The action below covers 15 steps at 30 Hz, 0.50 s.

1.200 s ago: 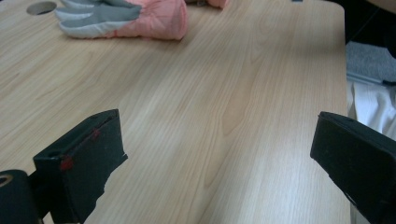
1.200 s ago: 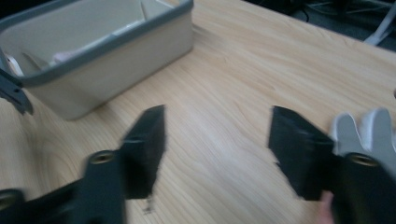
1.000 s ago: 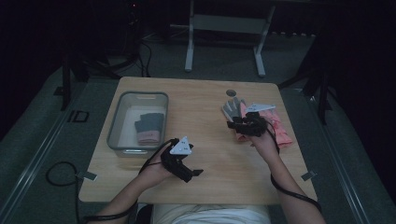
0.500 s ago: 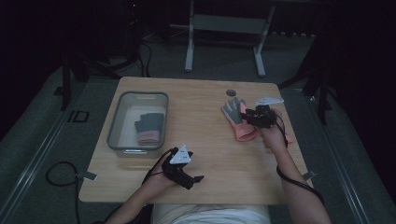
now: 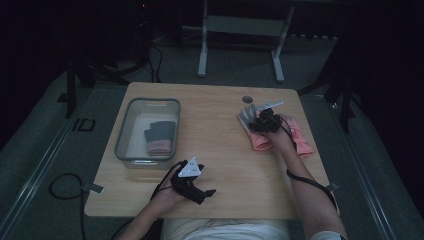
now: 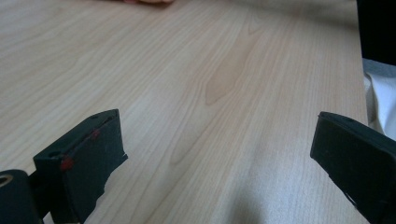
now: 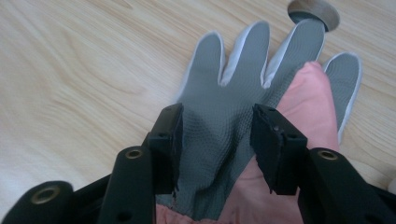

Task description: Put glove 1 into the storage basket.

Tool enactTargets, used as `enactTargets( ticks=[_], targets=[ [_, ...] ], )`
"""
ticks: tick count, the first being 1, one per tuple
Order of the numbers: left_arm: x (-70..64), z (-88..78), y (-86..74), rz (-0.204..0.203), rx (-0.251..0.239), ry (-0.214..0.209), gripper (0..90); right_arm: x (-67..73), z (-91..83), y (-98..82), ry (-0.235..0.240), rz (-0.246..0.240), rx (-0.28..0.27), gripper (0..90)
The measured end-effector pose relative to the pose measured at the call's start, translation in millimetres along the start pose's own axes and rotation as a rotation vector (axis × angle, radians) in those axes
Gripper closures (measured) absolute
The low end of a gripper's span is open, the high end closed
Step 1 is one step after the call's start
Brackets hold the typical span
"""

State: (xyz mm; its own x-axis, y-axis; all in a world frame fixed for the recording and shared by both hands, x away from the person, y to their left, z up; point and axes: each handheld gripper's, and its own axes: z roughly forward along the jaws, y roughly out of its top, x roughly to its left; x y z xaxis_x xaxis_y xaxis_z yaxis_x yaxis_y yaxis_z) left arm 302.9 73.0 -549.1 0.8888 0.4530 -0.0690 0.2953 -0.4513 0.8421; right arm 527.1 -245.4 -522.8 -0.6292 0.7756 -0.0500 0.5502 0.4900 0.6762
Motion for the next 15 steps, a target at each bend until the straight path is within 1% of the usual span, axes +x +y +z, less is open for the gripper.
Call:
enactTargets(
  ticks=[1, 4, 5, 6, 7, 9, 11, 13, 15],
  targets=[
    [0.4, 0.0, -0.2, 0.000, 0.000, -0.002, 2.3, 0.1, 2.3, -0.6, -0.019, -0.004, 0.000, 53.8],
    [0.4, -0.2, -0.6, 0.001, -0.005, 0.004, 2.3, 1.9, 8.4, -3.5, -0.029, -0.024, 0.008, 56.9],
    [0.1, -0.1, -0.9, 0.005, -0.004, 0.006, 2.3, 3.3, 9.5, -4.8, -0.035, -0.036, 0.006, 58.8],
    [-0.3, 0.0, -1.2, 0.006, -0.001, 0.006, 2.3, 4.4, 10.4, -5.8, -0.037, -0.041, 0.007, 63.8],
    [-0.8, 0.2, -1.4, 0.008, 0.002, 0.003, 2.3, 5.0, 11.5, -6.8, -0.026, -0.027, 0.012, 66.4],
    [-1.5, 1.1, -1.7, 0.020, 0.010, 0.004, 2.3, 4.7, 11.9, -8.0, -0.028, -0.006, 0.013, 73.4],
    [-2.4, 1.9, -1.8, 0.024, 0.009, 0.003, 2.3, 3.7, 11.4, -8.4, -0.028, 0.031, 0.012, 80.0],
    [-2.5, 2.3, -1.6, 0.027, 0.011, 0.007, 2.4, 3.6, 10.6, -9.0, -0.030, 0.052, 0.009, 84.1],
    [-2.5, 2.4, -1.7, 0.028, 0.005, 0.003, 2.4, 3.0, 9.5, -9.3, -0.027, 0.079, 0.002, 86.0]
  ],
)
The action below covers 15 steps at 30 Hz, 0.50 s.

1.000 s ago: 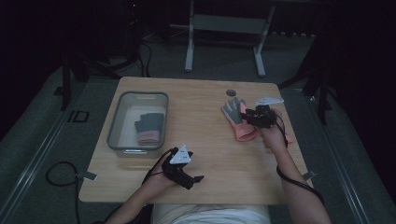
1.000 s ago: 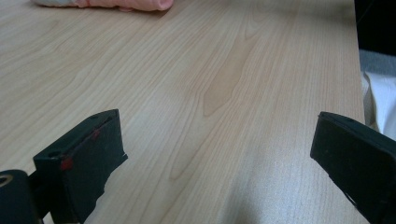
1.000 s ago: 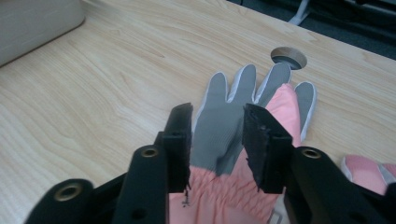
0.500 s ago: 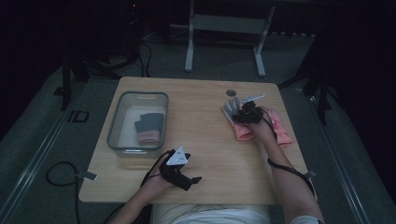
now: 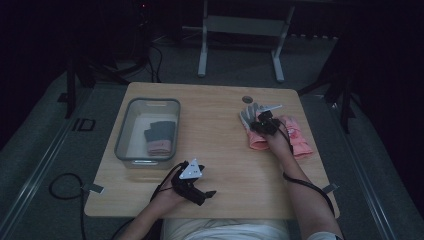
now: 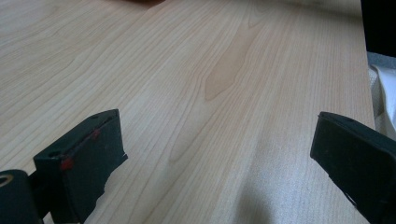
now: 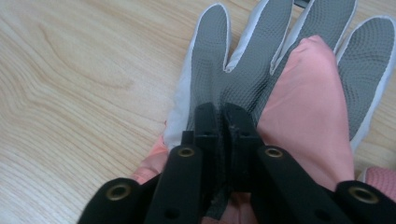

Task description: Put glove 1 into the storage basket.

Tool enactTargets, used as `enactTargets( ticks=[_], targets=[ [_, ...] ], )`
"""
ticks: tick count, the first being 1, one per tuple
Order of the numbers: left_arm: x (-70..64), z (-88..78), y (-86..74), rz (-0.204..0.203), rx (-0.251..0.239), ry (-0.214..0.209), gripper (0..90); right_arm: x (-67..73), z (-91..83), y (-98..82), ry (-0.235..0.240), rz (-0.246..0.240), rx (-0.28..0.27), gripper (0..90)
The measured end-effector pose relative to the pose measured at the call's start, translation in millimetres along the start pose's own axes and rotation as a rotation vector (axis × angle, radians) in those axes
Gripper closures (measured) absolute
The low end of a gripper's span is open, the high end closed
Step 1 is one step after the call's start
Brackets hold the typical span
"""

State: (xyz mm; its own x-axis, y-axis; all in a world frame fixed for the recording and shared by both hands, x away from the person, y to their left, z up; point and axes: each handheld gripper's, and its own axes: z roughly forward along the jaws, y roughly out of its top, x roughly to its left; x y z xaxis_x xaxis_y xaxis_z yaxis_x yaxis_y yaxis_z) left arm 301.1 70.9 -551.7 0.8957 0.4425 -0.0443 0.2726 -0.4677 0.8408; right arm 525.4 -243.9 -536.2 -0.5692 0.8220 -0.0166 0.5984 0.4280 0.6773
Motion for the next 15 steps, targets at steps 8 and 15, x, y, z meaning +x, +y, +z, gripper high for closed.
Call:
enactTargets(
  ticks=[8, 15],
  targets=[
    [1.0, -0.6, -0.7, 0.006, 0.004, -0.008, 3.2, 2.2, -17.8, 2.3, 0.005, 0.052, -0.052, 87.7],
    [1.2, -0.6, -1.1, 0.004, -0.004, -0.010, 3.2, 30.5, -63.8, 16.2, -0.059, 0.065, -0.133, 88.0]
  ],
)
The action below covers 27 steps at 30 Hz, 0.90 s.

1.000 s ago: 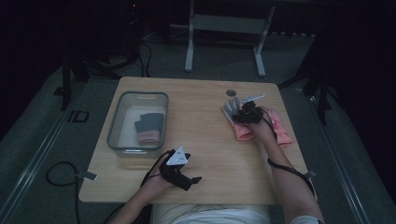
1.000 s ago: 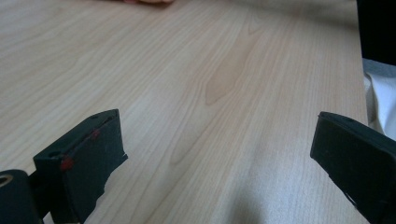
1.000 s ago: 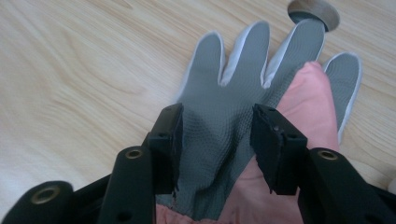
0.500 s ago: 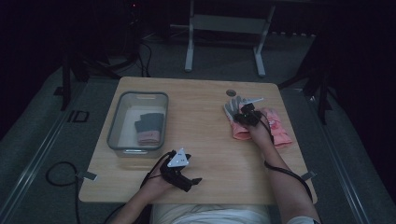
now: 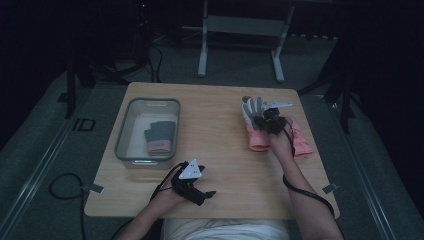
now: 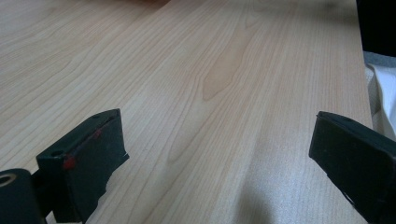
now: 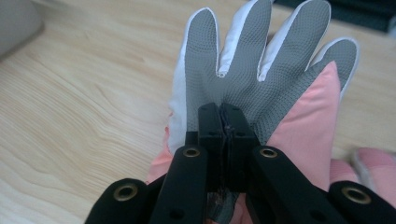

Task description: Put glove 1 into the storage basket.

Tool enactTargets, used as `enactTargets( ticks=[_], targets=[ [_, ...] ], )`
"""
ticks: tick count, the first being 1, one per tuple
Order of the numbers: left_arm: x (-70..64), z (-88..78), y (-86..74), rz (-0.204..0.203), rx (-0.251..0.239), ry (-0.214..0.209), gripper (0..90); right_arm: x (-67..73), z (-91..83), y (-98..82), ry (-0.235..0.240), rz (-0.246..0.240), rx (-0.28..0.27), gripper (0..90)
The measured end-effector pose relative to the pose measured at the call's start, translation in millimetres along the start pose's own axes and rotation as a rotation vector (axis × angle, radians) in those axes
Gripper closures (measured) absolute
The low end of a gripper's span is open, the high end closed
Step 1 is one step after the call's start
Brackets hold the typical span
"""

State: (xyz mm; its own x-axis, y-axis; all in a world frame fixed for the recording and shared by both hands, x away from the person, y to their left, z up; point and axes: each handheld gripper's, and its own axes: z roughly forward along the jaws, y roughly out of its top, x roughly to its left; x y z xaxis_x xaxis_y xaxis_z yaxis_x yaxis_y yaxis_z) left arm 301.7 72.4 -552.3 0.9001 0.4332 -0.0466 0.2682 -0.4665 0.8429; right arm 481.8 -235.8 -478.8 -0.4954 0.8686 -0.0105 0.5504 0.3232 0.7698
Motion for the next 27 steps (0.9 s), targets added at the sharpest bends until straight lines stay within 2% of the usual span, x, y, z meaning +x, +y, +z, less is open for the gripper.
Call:
enactTargets(
  ticks=[4, 7, 10, 15, 19, 21, 25, 27],
  targets=[
    [0.1, -0.2, -0.4, -0.011, -0.006, 0.000, 3.2, 22.0, -21.9, 8.0, -0.044, -0.011, -0.018, 88.0],
    [0.3, 0.0, -0.3, -0.006, -0.003, 0.002, 3.2, 37.6, -40.2, 10.5, -0.073, 0.006, -0.049, 88.0],
    [0.4, -0.4, -0.4, -0.003, 0.000, 0.004, 3.2, 53.2, -52.5, 8.3, -0.086, 0.016, -0.057, 88.0],
    [0.2, -0.2, -0.5, 0.001, -0.001, 0.008, 3.1, 74.8, -63.3, 0.5, -0.083, 0.020, -0.042, 88.0],
    [-0.1, -0.2, -0.5, 0.006, 0.003, 0.008, 3.2, 89.9, -64.3, -8.0, -0.079, 0.023, -0.032, 88.0],
    [-0.2, -0.1, -0.6, 0.008, 0.003, 0.009, 3.1, 92.1, -63.1, -9.2, -0.078, 0.019, -0.027, 88.0],
    [-1.0, 0.6, -0.9, 0.012, 0.000, 0.012, 3.2, 104.8, -50.2, -20.1, -0.093, 0.012, 0.008, 88.0],
    [-1.0, 0.4, -1.1, 0.017, 0.004, 0.010, 3.1, 107.4, -41.4, -24.7, -0.084, 0.016, 0.030, 87.9]
  ],
)
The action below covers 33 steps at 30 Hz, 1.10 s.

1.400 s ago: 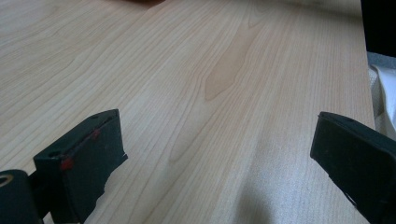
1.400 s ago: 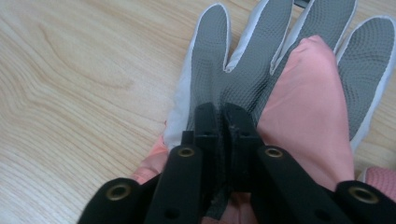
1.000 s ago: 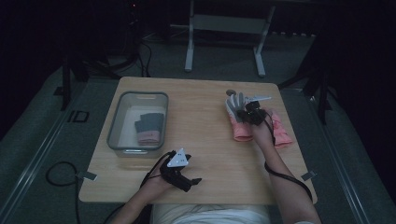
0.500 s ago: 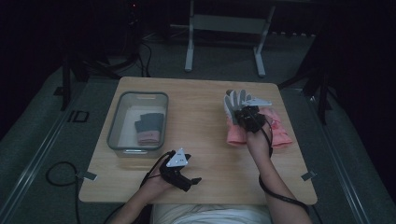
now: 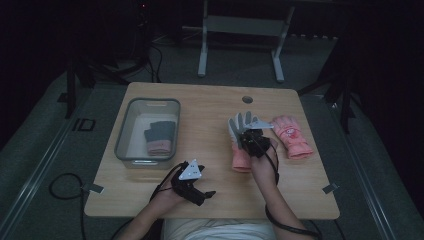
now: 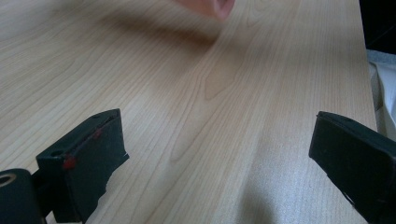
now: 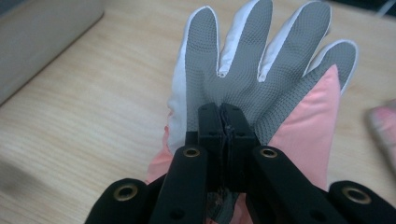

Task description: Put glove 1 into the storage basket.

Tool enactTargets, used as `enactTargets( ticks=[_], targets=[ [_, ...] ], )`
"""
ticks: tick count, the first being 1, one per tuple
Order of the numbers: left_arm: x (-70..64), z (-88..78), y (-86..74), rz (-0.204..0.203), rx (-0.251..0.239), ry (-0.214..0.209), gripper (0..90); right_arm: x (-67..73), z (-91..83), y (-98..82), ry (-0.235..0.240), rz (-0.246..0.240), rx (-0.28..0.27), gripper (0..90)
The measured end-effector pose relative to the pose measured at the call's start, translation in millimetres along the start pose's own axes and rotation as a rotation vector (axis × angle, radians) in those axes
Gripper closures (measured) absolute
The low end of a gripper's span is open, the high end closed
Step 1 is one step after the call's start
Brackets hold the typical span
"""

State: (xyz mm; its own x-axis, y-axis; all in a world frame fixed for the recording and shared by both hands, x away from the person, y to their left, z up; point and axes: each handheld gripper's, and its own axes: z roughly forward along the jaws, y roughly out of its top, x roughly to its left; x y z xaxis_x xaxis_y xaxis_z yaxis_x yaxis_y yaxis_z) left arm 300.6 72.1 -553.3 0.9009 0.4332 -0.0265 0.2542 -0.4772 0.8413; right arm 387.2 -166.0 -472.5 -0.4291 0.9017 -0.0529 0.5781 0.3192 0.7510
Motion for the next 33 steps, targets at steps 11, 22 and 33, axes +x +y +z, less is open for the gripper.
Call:
enactTargets(
  ticks=[11, 22, 33],
  targets=[
    [1.5, -0.6, -0.9, -0.003, 0.002, -0.001, 3.1, 10.4, 40.7, -6.9, 0.017, 0.046, 0.057, 87.7],
    [1.2, -0.3, -1.6, -0.004, 0.005, -0.002, 3.1, 9.2, 67.6, -18.3, 0.053, 0.076, 0.089, 82.6],
    [1.4, 0.0, -2.0, -0.008, 0.007, -0.005, 3.1, 1.3, 39.5, -3.0, 0.115, 0.027, 0.020, 65.4]
  ],
)
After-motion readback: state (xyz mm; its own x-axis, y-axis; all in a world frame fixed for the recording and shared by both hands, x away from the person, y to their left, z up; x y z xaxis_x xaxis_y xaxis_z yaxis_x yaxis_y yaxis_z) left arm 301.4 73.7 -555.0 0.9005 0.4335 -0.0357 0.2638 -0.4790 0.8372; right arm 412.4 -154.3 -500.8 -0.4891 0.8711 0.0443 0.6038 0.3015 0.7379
